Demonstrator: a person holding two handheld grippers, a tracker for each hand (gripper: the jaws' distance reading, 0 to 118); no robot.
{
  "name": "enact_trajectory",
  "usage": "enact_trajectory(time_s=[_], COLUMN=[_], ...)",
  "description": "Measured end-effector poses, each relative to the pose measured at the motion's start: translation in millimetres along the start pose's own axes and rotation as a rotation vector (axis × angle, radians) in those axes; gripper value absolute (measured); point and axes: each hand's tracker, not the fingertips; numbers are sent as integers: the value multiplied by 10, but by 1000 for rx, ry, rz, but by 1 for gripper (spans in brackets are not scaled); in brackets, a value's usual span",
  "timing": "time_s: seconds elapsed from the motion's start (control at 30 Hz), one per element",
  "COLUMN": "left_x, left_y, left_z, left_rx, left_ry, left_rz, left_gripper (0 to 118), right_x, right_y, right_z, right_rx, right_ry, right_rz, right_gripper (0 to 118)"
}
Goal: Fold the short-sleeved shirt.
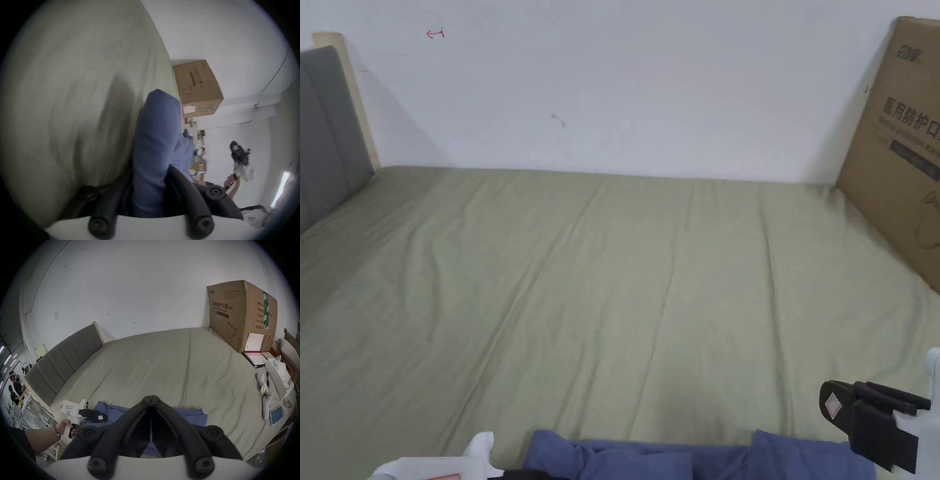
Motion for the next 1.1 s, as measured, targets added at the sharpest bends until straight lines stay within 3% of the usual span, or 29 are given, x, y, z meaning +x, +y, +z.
enact_trajectory(time_s=[0.13, 0.2, 0.3, 0.37, 0.43, 0.53, 0.63, 0.93, 1.0, 1.03, 1.1], left_x=[566, 902, 1258, 1366, 1415, 1534, 1702, 1865, 1827, 1791, 1752], left_y=[-89, -177, -322, -397, -371, -335, -282, -281, -304, -299, -332], left_z=[301, 524, 720, 846, 943, 998, 802, -578, -791, -890, -970], left_rx=[44, 89, 140, 177, 180, 204, 193, -28, -59, -80, -95], left_ry=[216, 453, 930, 1072, 995, 740, 490, 309, 232, 194, 125], left_rz=[-234, -374, -625, -694, -610, -413, -305, -269, -200, -169, -116], left_gripper=[5, 5, 5, 5, 5, 5, 5, 10, 26, 42, 86], right_x=[-42, -64, -87, -99, -103, -90, -65, 136, 168, 182, 207], right_y=[34, 39, 24, 12, 0, -13, -19, -58, -68, -76, -90], right_z=[73, 115, 156, 167, 179, 210, 258, 327, 299, 284, 269], right_rx=[11, 16, 20, 18, 20, 26, 33, 44, 36, 31, 27], right_ry=[19, 24, 36, 47, 57, 68, 75, 49, 40, 33, 32], right_rz=[10, 20, 27, 25, 21, 7, -5, -80, -87, -89, -95], right_gripper=[0, 0, 0, 0, 0, 0, 0, 0, 0, 0, 0])
